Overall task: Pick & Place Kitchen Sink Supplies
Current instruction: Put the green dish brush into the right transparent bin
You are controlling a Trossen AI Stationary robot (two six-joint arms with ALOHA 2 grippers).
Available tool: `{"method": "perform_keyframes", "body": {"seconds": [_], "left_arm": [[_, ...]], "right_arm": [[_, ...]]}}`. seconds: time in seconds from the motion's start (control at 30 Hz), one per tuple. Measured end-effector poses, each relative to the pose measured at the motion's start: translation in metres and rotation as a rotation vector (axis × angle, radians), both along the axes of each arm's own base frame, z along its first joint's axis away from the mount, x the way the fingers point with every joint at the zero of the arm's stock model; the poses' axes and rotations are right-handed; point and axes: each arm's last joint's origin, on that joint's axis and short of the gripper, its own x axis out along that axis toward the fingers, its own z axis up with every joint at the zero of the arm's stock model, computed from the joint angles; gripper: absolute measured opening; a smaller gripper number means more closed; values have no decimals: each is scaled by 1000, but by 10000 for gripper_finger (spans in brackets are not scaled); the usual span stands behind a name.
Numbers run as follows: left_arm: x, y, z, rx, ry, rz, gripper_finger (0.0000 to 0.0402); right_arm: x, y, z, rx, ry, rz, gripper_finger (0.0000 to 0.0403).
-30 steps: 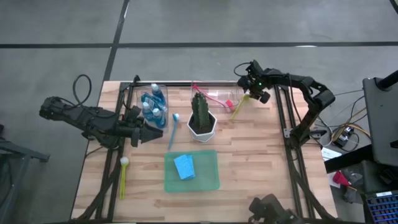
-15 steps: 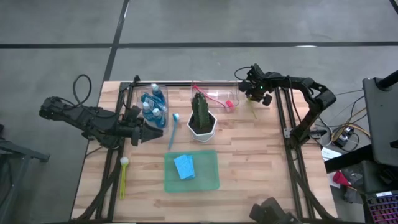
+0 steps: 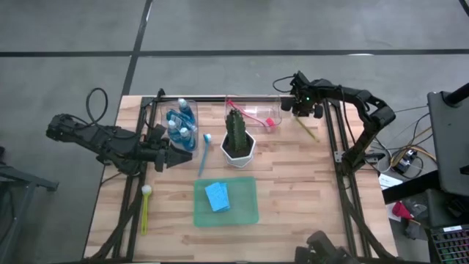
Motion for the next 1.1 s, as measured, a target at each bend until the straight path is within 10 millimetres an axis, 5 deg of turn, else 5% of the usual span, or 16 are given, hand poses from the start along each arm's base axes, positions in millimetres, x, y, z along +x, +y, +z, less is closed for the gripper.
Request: {"method": "perform_keyframes", "body": {"seconds": [0.27, 0.6, 0.9, 1.1], "left_arm": [[0, 0, 0, 1, 0, 0, 167], [0, 0, 0, 15, 0, -3, 167], [1, 0, -2, 56, 14, -11, 167], [1, 0, -2, 44, 14, -8, 167]], "right_arm": [[9, -8, 31, -47, -1, 143, 41], [24, -18, 112, -308, -116, 264, 42], [86, 3, 178, -714, -307, 571, 42], [118, 12, 179, -783, -381, 584, 43]]}}
